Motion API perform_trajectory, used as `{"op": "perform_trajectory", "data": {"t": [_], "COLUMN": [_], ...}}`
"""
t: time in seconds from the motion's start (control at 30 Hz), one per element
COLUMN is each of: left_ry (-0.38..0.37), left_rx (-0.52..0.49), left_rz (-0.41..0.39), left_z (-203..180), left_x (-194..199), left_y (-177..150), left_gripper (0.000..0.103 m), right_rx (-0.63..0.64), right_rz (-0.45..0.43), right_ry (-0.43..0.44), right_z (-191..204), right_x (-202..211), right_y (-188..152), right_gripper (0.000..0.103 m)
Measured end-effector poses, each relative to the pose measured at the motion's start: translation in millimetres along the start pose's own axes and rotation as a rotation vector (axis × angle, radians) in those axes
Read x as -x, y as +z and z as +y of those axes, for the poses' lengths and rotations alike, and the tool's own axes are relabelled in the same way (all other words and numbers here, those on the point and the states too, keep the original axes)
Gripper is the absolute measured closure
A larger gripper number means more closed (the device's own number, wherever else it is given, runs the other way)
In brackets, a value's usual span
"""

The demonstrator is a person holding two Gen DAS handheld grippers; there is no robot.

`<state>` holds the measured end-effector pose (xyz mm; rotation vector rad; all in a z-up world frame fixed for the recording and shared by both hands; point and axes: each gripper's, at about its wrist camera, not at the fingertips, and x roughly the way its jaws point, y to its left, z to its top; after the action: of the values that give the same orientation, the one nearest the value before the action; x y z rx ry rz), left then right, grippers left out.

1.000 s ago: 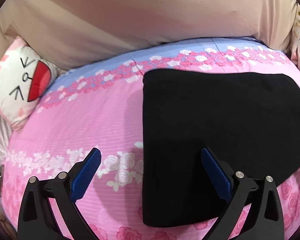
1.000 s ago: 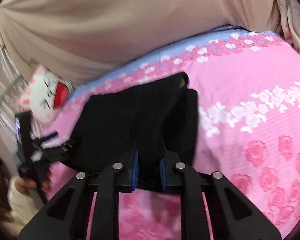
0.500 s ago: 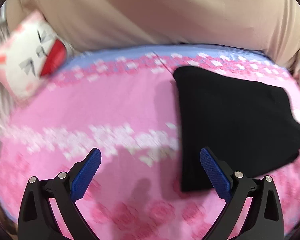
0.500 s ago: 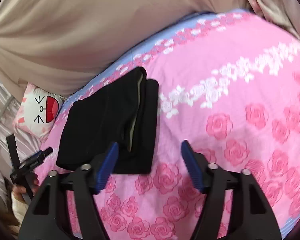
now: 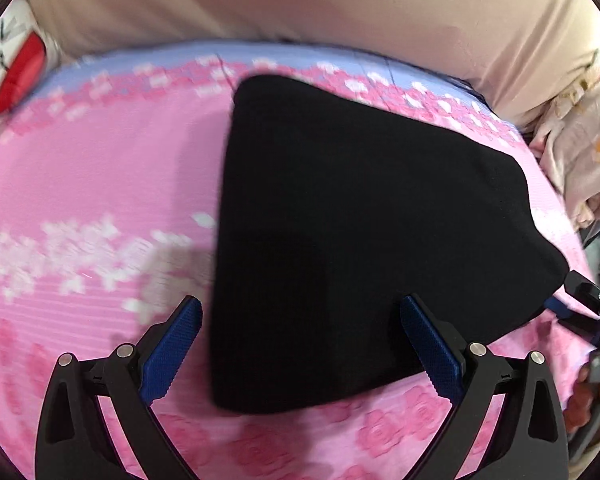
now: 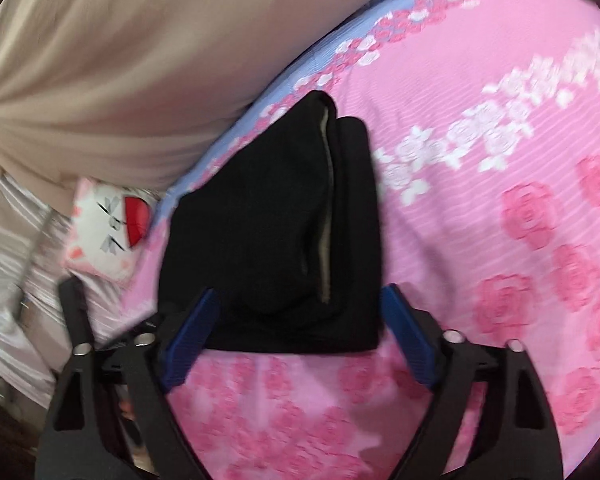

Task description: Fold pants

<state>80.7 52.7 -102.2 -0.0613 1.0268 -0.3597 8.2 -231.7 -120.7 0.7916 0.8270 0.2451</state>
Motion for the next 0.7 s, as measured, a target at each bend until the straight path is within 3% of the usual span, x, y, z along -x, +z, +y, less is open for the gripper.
{"op": "perform_trajectory", "data": {"t": [0.07,0.17,0.2,0.23,0.27,0.3,0.33,0.37,0.57,0.63,0.7], "left_ry": [-0.049,-0.031,-0.03,-0.026,-0.02,-0.019,-0.017,-0.019,-0.084,-0.12,-0.131], "left_rx": [0.034,0.015,0.013,0.005,-0.007,-0.014,-0.022,-0.03,-0.065,-0.083,-0.114], "left_rz": [0.037,0.021,0.015,0.008,0.001,-0.006,-0.015,-0.021,0.01,0.03,0.049], "left_z": [1.1,-5.8,-7.3,-9.7,-12.7,-14.7,-15.4,-14.8,-15.1,-19.9,-27.8], "left_x": [-10.2,-12.1,-11.4,-9.6,-5.9,-3.1,3.4,8.9,41.7,59.3,67.9], "left_y": [-0.1,-0.9,-1.4,-2.7,-3.9,-4.1,-4.8,-4.8,-24.7,-42.1,-61.7], "left_gripper": [0.005,0.01,0.013,0.021,0.033,0.042,0.062,0.071,0.08,0.08,0.073], "right_rx": [-0.023,0.03,0.066,0.093,0.085,0.08,0.093,0.111,0.131,0.129,0.136], "right_rz": [0.005,0.005,-0.003,-0.008,-0.009,-0.012,-0.019,-0.024,0.003,0.021,0.048], "right_ry": [-0.021,-0.053,-0.09,-0.113,-0.09,-0.068,-0.061,-0.049,0.017,0.014,-0.028], "right_z": [-3.3,9.4,14.4,16.7,15.9,15.8,18.1,22.4,33.0,29.2,19.3], "right_x": [-8.7,-18.3,-22.7,-25.0,-24.7,-22.2,-17.8,-11.5,18.9,36.5,42.1], "right_y": [1.5,0.9,-1.7,-3.6,-4.5,-4.9,-5.6,-7.0,-24.1,-35.6,-47.5], "right_gripper": [0.012,0.013,0.025,0.044,0.053,0.061,0.064,0.066,0.068,0.068,0.066]}}
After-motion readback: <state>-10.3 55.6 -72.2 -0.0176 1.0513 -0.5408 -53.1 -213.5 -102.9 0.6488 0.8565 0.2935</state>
